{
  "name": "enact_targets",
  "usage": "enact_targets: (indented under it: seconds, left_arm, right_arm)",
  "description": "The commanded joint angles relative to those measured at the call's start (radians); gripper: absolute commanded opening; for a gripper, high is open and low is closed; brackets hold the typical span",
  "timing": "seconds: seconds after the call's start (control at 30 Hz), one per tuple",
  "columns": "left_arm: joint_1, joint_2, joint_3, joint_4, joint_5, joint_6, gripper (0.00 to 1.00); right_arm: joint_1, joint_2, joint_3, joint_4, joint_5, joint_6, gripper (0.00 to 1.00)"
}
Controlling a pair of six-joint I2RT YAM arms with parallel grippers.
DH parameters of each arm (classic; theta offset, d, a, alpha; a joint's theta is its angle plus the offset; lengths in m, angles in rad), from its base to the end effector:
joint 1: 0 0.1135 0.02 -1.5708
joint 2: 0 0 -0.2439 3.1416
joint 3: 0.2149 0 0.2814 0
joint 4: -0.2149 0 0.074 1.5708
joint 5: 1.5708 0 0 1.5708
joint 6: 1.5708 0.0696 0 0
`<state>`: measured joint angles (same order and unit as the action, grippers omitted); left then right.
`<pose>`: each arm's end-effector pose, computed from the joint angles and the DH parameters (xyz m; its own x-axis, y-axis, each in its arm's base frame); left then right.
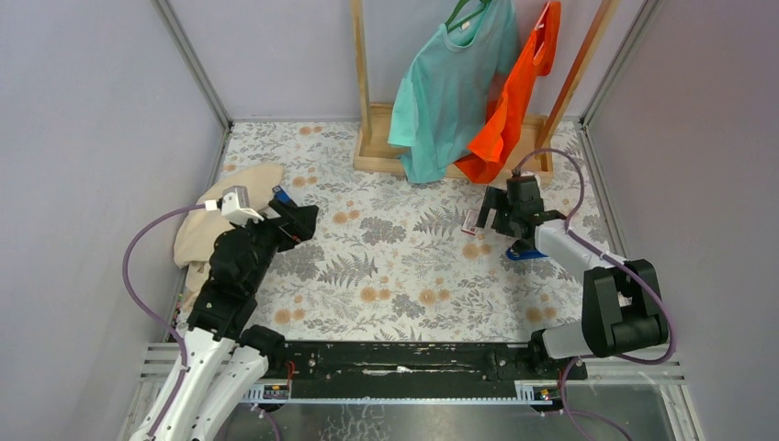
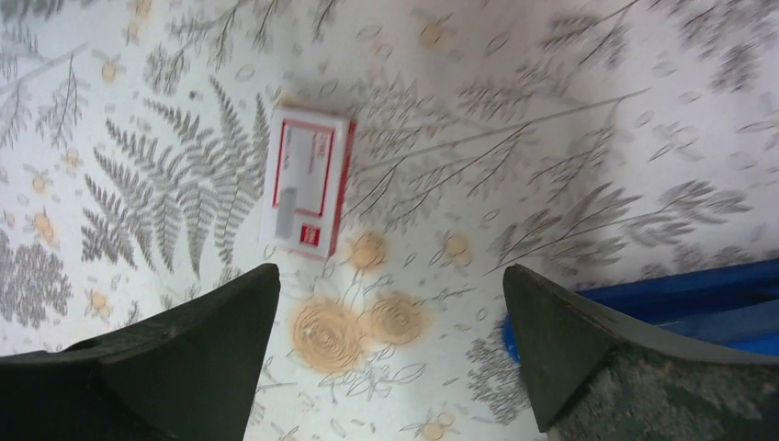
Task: Load the staples into the stapler
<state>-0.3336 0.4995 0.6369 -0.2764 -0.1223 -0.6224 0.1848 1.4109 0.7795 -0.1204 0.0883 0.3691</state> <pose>0.2028 -0.0613 0.3076 -0.2293 -0.5329 -0.8145 0.0950 0.8206 -0.5636 0.3385 0.0570 0.1426 -0.6693 0.2405 -0.7030 0.1306 0.9695 0.2074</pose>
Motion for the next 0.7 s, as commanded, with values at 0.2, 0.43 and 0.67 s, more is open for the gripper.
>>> enact_targets:
  seconds: [0.2,0.43,0.67]
  left_arm:
    - [-0.007,0.102,-0.055,0.018,0.104,-0.092,1.00]
    - [-0.007,0.144,-0.059,0.013,0.137,-0.109,1.00]
    - [-0.006,0.151,-0.065,0.010,0.141,-0.108,1.00]
  right_arm:
    - [0.157,0.067,-0.008,0.083,0.093,0.078,0.95]
    - [0.193,0.193,0.098,0.026,0.199,0.071,0.87]
    - [0.215,0.294,0.160,0.014,0.210,0.074,0.83]
